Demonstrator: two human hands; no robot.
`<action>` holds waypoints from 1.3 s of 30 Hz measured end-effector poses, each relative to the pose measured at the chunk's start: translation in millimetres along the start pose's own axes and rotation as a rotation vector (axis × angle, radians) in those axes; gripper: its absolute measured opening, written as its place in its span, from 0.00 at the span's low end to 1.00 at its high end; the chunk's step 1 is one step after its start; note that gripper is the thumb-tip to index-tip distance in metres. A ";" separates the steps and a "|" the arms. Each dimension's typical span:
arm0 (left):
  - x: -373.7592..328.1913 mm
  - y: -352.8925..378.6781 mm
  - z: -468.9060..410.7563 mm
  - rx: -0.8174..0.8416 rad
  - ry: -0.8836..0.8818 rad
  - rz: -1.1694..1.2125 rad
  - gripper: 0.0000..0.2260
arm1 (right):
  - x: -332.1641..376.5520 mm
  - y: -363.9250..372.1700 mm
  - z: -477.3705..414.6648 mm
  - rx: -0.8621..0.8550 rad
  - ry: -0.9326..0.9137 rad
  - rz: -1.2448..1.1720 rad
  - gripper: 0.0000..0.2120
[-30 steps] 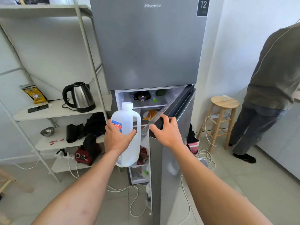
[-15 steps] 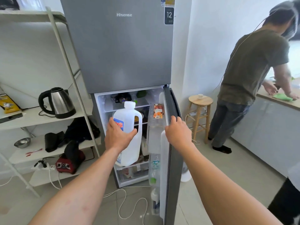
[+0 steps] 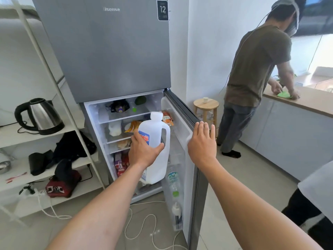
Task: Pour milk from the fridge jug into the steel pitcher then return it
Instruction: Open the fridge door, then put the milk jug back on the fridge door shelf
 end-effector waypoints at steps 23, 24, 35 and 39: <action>40.2 16.9 21.6 0.173 0.086 0.101 0.46 | 54.8 27.6 17.3 0.081 -0.172 -0.905 0.15; 45.3 15.6 23.2 0.193 0.091 0.107 0.46 | 59.6 31.1 17.2 0.111 -0.180 -0.907 0.14; 85.8 0.9 10.2 0.258 0.062 0.073 0.46 | 113.1 57.4 13.7 0.277 -0.269 -0.858 0.13; 102.4 5.9 2.4 0.315 0.065 0.014 0.44 | 128.8 73.2 14.4 0.301 -0.285 -0.851 0.12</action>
Point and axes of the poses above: each hand's wrist, its own z-axis away from the middle knuckle, its own y-axis out of the palm, x = y × z, the point moved 6 cm from there along -z, towards the middle knuckle, and after that the axes turned 8 degrees about -y, right-handed, at the moved point
